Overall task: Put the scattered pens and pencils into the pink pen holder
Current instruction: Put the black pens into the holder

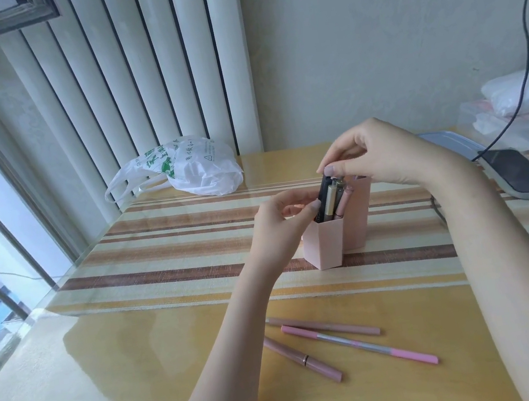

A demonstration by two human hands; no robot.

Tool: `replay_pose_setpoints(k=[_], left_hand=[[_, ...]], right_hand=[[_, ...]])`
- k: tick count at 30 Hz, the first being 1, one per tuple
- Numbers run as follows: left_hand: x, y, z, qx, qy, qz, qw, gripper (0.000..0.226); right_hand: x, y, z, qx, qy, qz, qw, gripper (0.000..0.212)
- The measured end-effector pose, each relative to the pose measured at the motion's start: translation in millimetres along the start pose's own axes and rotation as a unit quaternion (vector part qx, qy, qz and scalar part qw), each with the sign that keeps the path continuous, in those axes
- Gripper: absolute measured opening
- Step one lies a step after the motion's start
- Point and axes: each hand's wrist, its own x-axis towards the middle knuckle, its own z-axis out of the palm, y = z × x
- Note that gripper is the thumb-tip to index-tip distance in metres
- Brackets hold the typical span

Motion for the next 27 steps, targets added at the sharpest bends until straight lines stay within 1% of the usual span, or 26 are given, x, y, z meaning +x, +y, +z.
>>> replay_pose_setpoints(k=[1,3,5,7,8,10,11,13,15,17,20,21,23,24,25,27], left_hand=[[-0.2,-0.3,0.8,0.006,0.001,0.004,1.000,0.014],[-0.3,-1.0,2.1,0.021,0.001,0.014,1.000,0.014],[-0.3,-1.5,2.9,0.033,-0.001,0.022,0.999,0.016],[-0.3,-1.9,4.3,0.039,0.006,0.027,0.999,0.019],[-0.3,-1.7,5.3,0.036,0.018,0.028,0.999,0.020],[-0.1,-0.5,6.7,0.010,0.049,0.029,0.998,0.020],[0.3,0.2,7.0,-0.007,0.060,0.030,0.998,0.021],[0.9,1.2,6.9,-0.023,0.058,0.033,0.997,0.024],[0.3,1.4,7.2,-0.016,0.040,0.043,0.998,0.029],[-1.7,1.6,7.8,-0.021,0.025,0.044,0.998,0.032],[-1.6,0.4,9.3,-0.008,0.015,0.009,1.000,0.031],[-1.3,-0.8,9.6,0.002,0.008,-0.003,1.000,0.033],[-2.9,-2.1,9.7,0.001,-0.028,-0.024,0.999,0.043],[-4.1,-2.9,9.6,-0.005,-0.054,-0.036,0.998,0.052],[-5.0,-4.0,9.4,-0.008,-0.078,-0.047,0.996,0.062],[-5.8,-7.6,10.2,0.002,-0.109,-0.060,0.992,0.081]], right_hand=[[0.8,-1.0,0.6,0.015,0.014,-0.007,1.000,0.007],[2.4,-4.1,-0.7,0.078,0.077,-0.027,0.994,0.011],[4.5,-7.4,-3.7,0.162,0.142,-0.056,0.975,0.014],[6.3,-9.7,-4.3,0.208,0.167,-0.076,0.961,0.014],[6.7,-10.1,-2.6,0.221,0.166,-0.077,0.958,0.011],[7.1,-8.8,2.8,0.232,0.140,-0.051,0.961,0.002],[7.1,-7.9,6.8,0.219,0.119,-0.032,0.968,0.008],[6.8,-7.7,15.2,0.173,0.072,-0.012,0.982,0.011],[7.3,-10.4,22.8,0.165,0.053,-0.019,0.985,0.008],[8.4,-15.0,25.0,0.177,0.073,-0.032,0.981,0.009],[8.5,-16.7,15.5,0.229,0.151,-0.058,0.960,0.005],[7.5,-14.7,9.9,0.206,0.191,-0.062,0.958,0.007],[4.8,-7.8,-2.1,0.075,0.270,-0.060,0.958,0.017],[3.4,-4.2,-8.3,0.009,0.292,-0.055,0.955,0.019],[2.0,-0.6,-14.3,-0.035,0.296,-0.041,0.954,0.022],[-0.5,6.8,-23.5,-0.079,0.256,-0.014,0.963,0.028]])
